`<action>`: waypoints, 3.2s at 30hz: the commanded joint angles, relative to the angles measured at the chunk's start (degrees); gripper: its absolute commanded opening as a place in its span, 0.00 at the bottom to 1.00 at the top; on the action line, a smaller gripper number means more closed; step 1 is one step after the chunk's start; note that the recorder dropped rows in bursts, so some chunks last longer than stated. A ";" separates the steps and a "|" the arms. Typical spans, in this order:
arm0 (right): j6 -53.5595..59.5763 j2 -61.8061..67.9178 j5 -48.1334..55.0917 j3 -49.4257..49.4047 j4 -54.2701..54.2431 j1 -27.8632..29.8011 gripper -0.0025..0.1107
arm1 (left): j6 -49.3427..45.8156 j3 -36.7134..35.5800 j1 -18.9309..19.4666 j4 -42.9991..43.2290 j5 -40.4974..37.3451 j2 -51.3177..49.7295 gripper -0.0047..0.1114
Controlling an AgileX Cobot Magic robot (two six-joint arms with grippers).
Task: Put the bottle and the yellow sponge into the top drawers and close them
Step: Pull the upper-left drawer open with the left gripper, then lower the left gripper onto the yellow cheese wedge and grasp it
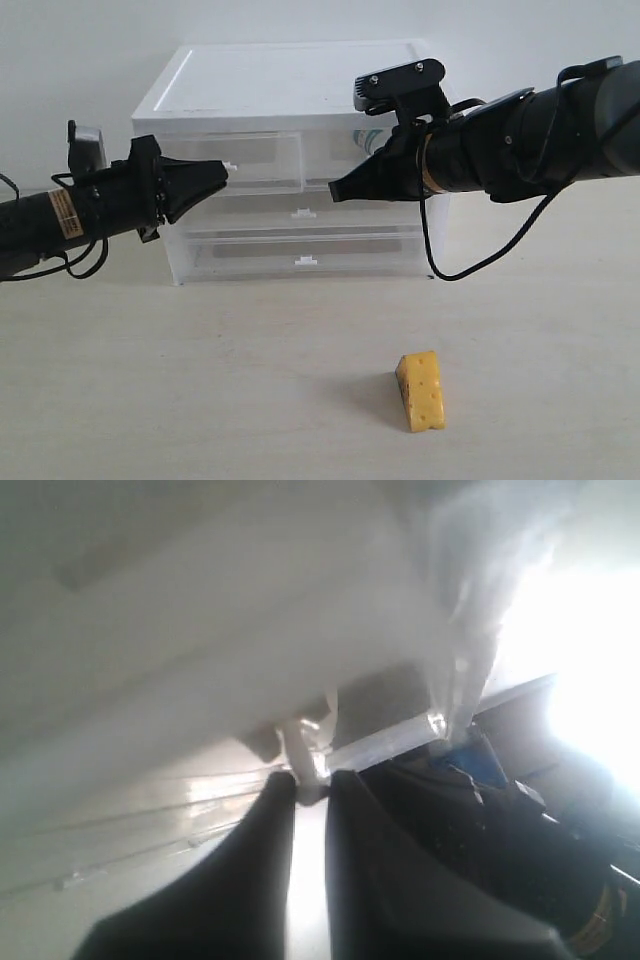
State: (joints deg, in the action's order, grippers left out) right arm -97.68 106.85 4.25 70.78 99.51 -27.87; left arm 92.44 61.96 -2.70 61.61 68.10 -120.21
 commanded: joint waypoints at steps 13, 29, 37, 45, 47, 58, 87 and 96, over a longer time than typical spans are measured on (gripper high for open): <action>0.54 -0.18 4.15 1.23 0.43 0.69 0.02 | -7.28 -15.61 -0.26 0.55 1.87 8.54 0.07; 0.66 -0.18 4.15 1.23 0.43 0.69 0.02 | -9.31 -17.75 -0.26 -0.32 1.87 8.54 0.09; 0.34 -0.18 4.02 1.23 0.43 0.69 0.02 | -8.27 -17.75 -0.26 2.91 1.87 8.54 0.68; 0.58 -0.18 4.02 1.23 0.43 0.69 0.02 | -12.10 -24.31 -3.33 5.29 1.87 12.64 0.59; 0.58 -0.18 4.02 1.23 0.43 0.69 0.02 | -13.26 -26.62 -5.03 5.39 1.87 13.59 0.59; 0.36 -0.18 3.94 1.23 0.43 0.69 0.02 | -17.08 -30.18 -17.48 3.12 -9.61 14.16 0.59; -1.59 -0.18 4.10 1.23 0.43 0.69 0.02 | -1.79 3.15 -49.95 1.57 -68.10 1.79 0.62; -2.30 -0.18 4.35 1.23 0.43 0.69 0.02 | 0.41 4.56 -50.43 1.17 -63.46 0.94 0.62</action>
State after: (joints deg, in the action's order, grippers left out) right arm -99.62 106.87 4.66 70.78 99.73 -27.87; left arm 91.87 65.92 -52.40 63.14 3.08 -119.04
